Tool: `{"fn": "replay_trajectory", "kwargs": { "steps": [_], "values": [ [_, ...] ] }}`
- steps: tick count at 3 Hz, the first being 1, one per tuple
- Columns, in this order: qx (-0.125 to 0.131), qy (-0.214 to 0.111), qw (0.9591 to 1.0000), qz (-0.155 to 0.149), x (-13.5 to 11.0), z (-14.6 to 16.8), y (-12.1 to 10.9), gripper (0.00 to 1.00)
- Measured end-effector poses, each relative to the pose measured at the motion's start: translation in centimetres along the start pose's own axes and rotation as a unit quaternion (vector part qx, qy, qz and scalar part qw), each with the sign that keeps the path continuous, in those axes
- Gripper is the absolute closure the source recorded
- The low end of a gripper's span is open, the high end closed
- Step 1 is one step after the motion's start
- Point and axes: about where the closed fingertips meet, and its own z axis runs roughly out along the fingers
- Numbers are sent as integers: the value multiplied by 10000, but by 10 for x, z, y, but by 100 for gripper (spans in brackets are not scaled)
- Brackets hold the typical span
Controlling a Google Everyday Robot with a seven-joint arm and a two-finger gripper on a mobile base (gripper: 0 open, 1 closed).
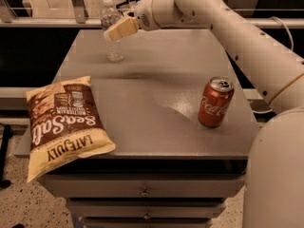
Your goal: Knock water bottle over
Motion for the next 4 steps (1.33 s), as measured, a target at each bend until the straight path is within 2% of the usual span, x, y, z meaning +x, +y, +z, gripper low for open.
{"fn": "replay_trajectory", "kwargs": {
  "steps": [1,2,4],
  "values": [
    [-19,-61,9999,101,-2,21,5,0],
    [-37,-75,9998,203,-1,34,9,9],
    [19,-30,9993,370,7,38,10,56]
  ]
}}
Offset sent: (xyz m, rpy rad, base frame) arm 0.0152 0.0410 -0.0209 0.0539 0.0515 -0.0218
